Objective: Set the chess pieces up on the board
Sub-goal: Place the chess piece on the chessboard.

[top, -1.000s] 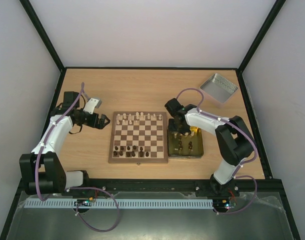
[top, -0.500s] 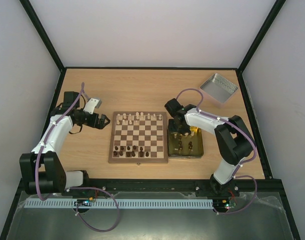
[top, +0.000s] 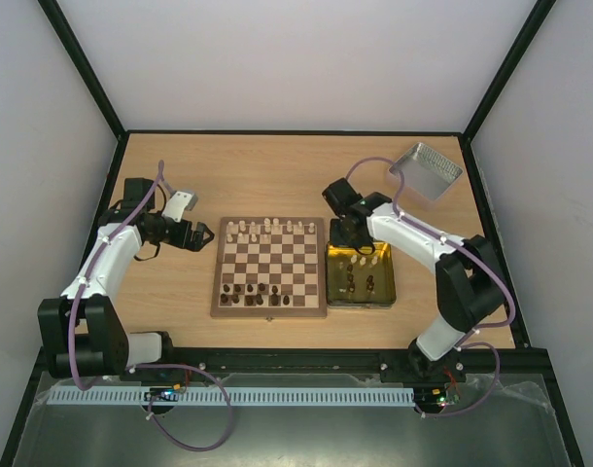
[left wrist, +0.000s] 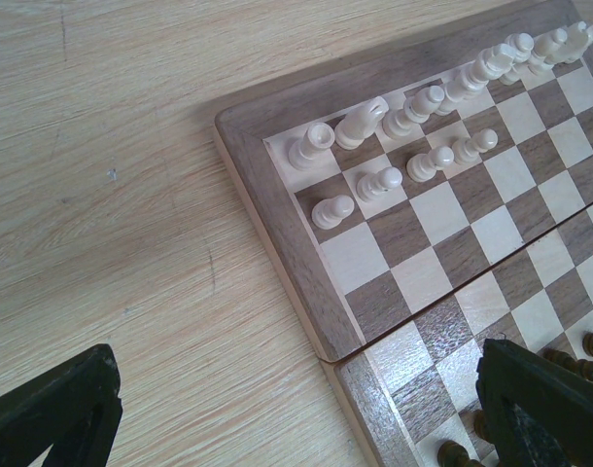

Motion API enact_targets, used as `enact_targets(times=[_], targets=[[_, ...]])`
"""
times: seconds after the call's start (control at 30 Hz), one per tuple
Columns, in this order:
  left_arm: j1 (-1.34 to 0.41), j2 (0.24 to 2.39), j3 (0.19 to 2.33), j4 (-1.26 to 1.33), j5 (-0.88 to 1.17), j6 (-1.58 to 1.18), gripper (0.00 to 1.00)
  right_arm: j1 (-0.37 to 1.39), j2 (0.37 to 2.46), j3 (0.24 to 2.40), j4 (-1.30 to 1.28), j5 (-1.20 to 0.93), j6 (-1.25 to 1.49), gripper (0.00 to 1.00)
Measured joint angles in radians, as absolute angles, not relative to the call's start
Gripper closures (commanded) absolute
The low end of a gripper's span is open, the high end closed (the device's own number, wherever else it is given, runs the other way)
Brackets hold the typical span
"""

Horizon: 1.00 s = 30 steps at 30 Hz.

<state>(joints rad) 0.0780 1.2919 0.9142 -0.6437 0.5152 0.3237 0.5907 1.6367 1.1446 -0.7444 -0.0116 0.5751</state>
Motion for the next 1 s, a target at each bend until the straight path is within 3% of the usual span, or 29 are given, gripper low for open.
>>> enact_targets(times=[0.27, 1.0], targets=[[0.078, 1.292, 0.914, -0.644, 0.515, 0.321, 0.01, 0.691, 1.655, 1.352, -0.800, -0.001, 0.588, 0.89], [0.078, 1.298, 0.914, -0.643, 0.515, 0.316, 0.01, 0.836, 1.999, 1.687, -0.807, -0.063, 0.614, 0.90]])
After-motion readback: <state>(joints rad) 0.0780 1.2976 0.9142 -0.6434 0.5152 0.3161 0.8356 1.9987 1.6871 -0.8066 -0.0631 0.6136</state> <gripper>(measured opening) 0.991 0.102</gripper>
